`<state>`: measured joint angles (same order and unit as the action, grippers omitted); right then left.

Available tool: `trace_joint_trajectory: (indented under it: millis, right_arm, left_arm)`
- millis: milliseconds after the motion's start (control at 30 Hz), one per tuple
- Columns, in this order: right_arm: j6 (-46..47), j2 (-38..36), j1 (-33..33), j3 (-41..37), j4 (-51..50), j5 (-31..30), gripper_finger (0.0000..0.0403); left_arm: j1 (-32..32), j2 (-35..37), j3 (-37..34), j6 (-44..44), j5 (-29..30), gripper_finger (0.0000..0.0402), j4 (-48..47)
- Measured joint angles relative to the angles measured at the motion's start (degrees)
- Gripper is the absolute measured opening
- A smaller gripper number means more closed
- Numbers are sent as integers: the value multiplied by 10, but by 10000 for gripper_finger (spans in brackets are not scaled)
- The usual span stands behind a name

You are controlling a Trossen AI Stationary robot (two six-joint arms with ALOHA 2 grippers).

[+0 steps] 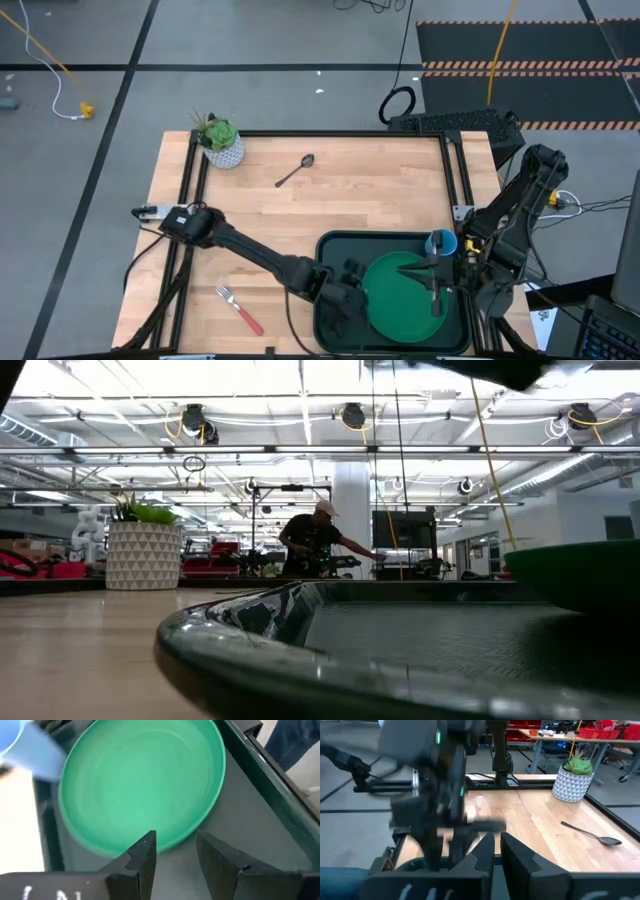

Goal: Pick and place plate/cup/fork/spoon on tray
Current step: Put the orange fork on the black serving tray beside the green plate

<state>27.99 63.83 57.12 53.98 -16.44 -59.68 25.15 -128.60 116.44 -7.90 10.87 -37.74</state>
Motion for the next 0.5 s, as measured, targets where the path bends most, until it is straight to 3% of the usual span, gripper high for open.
trace_joint_trajectory:
  millis: [200, 500]
  right_arm:
    - [1, 8, 0, 0, 3, -1, 22]
    - [14, 8, 0, 0, 3, -2, 22]
  left_arm:
    - [10, 39, 0, 109, 67, 122, -160]
    - [-23, 50, -1, 293, 233, 107, -398]
